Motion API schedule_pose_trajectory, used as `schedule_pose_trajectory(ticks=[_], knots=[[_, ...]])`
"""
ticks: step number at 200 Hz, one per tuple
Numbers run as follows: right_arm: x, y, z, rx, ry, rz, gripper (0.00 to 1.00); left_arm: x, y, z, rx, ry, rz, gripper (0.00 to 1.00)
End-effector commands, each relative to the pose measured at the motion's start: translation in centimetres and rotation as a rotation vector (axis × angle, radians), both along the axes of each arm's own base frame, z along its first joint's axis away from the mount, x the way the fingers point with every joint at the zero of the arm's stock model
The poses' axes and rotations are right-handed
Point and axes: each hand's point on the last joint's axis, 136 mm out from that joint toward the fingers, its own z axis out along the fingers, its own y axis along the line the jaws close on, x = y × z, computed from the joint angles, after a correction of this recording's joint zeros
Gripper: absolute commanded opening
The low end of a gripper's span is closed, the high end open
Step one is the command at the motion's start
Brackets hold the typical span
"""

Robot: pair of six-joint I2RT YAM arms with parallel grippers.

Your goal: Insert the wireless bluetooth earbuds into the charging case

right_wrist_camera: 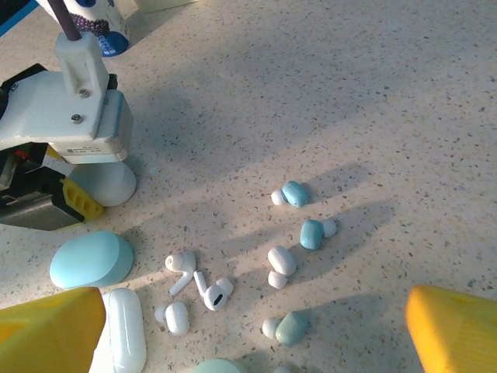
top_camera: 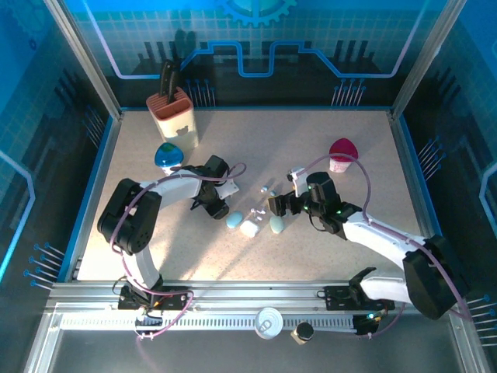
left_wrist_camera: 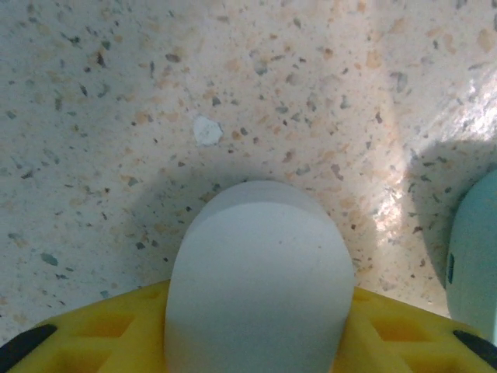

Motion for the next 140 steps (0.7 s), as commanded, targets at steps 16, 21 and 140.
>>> schedule_pose_trajectory(ticks=[16, 21, 140], knots=[[-0.2, -0.2, 2.1, 0.077, 0.063, -0.073, 1.0, 1.8, -1.3, 2.8, -0.099, -0.179, 0.002, 0.3], [-0.2, -0.2, 2.4, 0.092, 0.074, -0.076, 1.0, 1.9, -1.4, 3.1, -0.113, -0.201, 0.0, 0.31], [-1.5, 4.9, 4.3, 0.447, 0.66, 0.099, 0.77, -2.0, -9.6, 12.7, -0.544, -0.599, -0.439, 0.35]])
